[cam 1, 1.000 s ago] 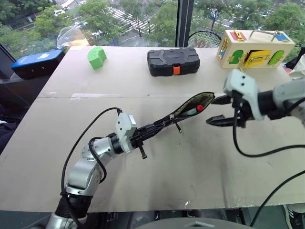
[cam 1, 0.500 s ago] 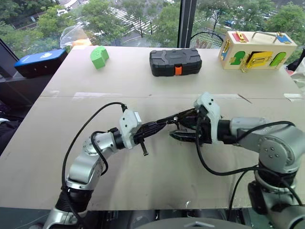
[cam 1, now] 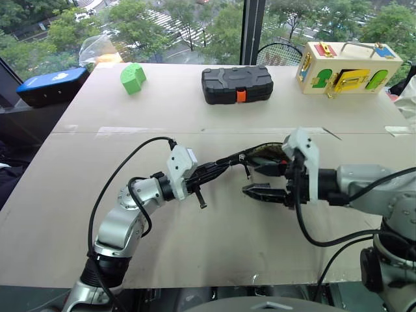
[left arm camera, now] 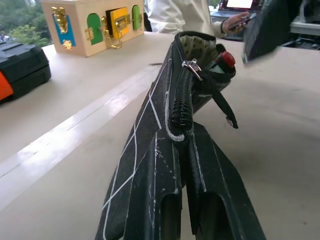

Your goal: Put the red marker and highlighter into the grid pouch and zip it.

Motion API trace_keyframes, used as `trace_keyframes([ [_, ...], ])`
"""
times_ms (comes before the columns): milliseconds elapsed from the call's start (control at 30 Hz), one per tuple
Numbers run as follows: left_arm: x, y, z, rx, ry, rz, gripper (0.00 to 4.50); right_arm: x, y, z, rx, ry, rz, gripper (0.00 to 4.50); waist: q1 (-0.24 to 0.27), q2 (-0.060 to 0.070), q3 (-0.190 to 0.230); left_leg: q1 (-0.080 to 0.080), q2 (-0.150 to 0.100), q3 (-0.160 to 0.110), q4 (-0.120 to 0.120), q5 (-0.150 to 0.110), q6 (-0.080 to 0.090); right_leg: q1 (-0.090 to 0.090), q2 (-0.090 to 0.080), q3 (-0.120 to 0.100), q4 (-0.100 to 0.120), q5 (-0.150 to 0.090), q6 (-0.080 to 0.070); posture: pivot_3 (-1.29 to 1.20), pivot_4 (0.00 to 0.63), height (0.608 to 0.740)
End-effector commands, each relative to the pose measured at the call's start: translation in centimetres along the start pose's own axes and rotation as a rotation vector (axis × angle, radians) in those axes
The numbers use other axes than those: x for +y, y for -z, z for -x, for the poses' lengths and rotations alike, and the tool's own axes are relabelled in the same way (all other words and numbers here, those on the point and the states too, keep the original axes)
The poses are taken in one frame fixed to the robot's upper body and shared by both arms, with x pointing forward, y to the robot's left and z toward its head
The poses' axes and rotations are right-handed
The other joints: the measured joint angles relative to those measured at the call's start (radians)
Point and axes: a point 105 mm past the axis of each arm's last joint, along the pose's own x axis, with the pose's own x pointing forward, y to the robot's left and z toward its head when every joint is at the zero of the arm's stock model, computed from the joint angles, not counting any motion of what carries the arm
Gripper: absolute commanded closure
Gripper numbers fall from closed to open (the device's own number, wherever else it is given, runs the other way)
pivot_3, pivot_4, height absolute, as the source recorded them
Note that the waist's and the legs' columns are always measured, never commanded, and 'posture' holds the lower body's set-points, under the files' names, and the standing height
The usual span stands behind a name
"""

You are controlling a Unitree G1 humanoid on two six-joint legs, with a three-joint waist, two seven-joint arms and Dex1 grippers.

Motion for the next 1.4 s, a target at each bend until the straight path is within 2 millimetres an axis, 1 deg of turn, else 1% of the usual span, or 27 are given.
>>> trace_keyframes([
  [33, -0.4, -1.6, 0.0, -0.049, 0.018, -0.045, 4.5, -0.1, 0.0, -0.4, 0.004, 0.036, 0.0, 1.13, 0.0, 0.0, 0.0, 0.0, 0.0, 0.0, 0.0, 0.001, -0.001, 0.0, 0.0, 0.0, 0.0, 0.0, 0.0, 0.0, 0.15, 0.74],
  [167, -0.6, -1.5, 0.2, -0.044, 0.027, -0.049, 4.5, -0.5, 0.6, -1.0, 0.021, 0.074, -0.032, 1.13, 0.002, 0.0, 0.0, 0.0, 0.0, 0.0, 0.0, 0.001, -0.001, 0.0, 0.0, 0.0, 0.0, 0.0, 0.0, 0.0, 0.15, 0.74],
  [300, -0.8, -1.5, 0.2, -0.04, 0.033, -0.053, 4.5, -1.5, 0.4, -1.8, 0.008, 0.133, -0.072, 1.13, 0.002, 0.0, 0.0, 0.0, 0.0, 0.0, 0.0, 0.001, -0.001, 0.0, 0.0, 0.0, 0.0, 0.0, 0.0, 0.0, 0.15, 0.74],
  [500, -1.1, -1.3, 0.1, -0.029, 0.046, -0.065, 4.5, -1.3, -1.7, -2.9, -0.111, 0.098, -0.136, 1.13, 0.0, 0.0, 0.0, 0.0, 0.0, 0.0, 0.0, 0.001, -0.001, 0.0, 0.001, 0.0, 0.0, 0.0, 0.0, 0.0, 0.15, 0.74],
  [533, -1.1, -1.2, 0.1, -0.027, 0.046, -0.067, 4.5, -1.4, -2.0, -3.0, -0.126, 0.102, -0.146, 1.35, 0.001, 0.0, 0.0, 0.0, 0.0, 0.0, 0.0, 0.001, -0.001, 0.0, 0.001, 0.0, 0.0, 0.0, 0.0, 0.0, 0.15, 0.74],
  [600, -1.2, -1.2, 0.2, -0.025, 0.049, -0.069, 4.5, -1.5, -2.2, -3.1, -0.141, 0.105, -0.161, 1.97, 0.002, 0.0, 0.0, 0.0, 0.0, 0.0, 0.0, 0.001, -0.001, 0.0, 0.001, 0.0, 0.0, 0.0, 0.0, 0.0, 0.15, 0.74],
  [633, -1.2, -1.2, 0.2, -0.024, 0.05, -0.07, 4.5, -1.5, -2.3, -3.1, -0.144, 0.102, -0.163, 2.46, 0.002, 0.0, 0.0, 0.0, 0.0, 0.0, 0.0, 0.001, -0.001, 0.0, 0.001, 0.0, 0.0, 0.0, 0.0, 0.0, 0.15, 0.74],
  [667, -1.3, -1.1, 0.2, -0.023, 0.05, -0.07, 4.5, -1.5, -2.3, -3.1, -0.147, 0.1, -0.167, 2.76, 0.003, 0.0, 0.0, -0.001, 0.0, 0.0, 0.0, 0.001, -0.001, 0.0, 0.001, 0.0, 0.0, 0.0, 0.0, 0.0, 0.15, 0.74],
  [900, -1.4, -0.6, 0.6, -0.02, 0.049, -0.069, 4.5, -1.7, -2.2, -3.2, -0.146, 0.113, -0.184, 2.76, -0.001, 0.0, 0.0, -0.001, 0.0, 0.0, 0.0, 0.001, -0.001, 0.0, 0.001, 0.0, -0.001, 0.0, 0.0, 0.0, 0.15, 0.74],
  [967, -1.5, -0.5, 0.6, -0.02, 0.05, -0.074, 4.5, -1.8, -2.1, -3.2, -0.144, 0.12, -0.192, 3.38, 0.0, 0.0, 0.0, -0.001, 0.0, 0.0, 0.0, 0.001, -0.001, 0.0, 0.001, 0.0, -0.001, 0.0, 0.0, 0.0, 0.15, 0.74],
  [1000, -1.6, -0.4, 0.7, -0.018, 0.053, -0.079, 4.5, -1.9, -2.0, -3.3, -0.144, 0.123, -0.196, 3.59, 0.0, 0.0, 0.0, -0.001, 0.0, 0.0, 0.0, 0.001, -0.001, 0.0, 0.001, 0.0, -0.001, 0.0, 0.0, 0.0, 0.15, 0.74],
  [1067, -1.7, -0.2, 0.7, -0.016, 0.057, -0.085, 4.5, -1.9, -2.0, -3.3, -0.142, 0.125, -0.2, 4.43, 0.0, 0.0, 0.0, -0.001, 0.0, 0.0, 0.0, 0.001, -0.001, 0.0, 0.0, 0.0, -0.001, 0.0, 0.0, 0.0, 0.15, 0.74],
  [1300, -1.5, 0.2, 0.9, -0.011, 0.049, -0.107, 4.5, -2.3, -1.8, -3.1, -0.132, 0.154, -0.195, 4.43, 0.0, 0.0, 0.0, -0.001, 0.0, 0.0, 0.0, 0.0, -0.001, 0.0, 0.0, 0.0, -0.001, 0.0, 0.0, 0.0, 0.15, 0.74],
  [1400, -0.7, 0.1, 1.2, -0.011, 0.014, -0.159, 4.5, -3.4, -1.9, -1.7, -0.134, 0.214, -0.177, 4.43, 0.001, 0.0, 0.0, -0.001, 0.0, 0.0, 0.0, -0.001, 0.001, 0.0, 0.0, 0.0, -0.001, 0.0, 0.0, 0.0, 0.15, 0.74],
])
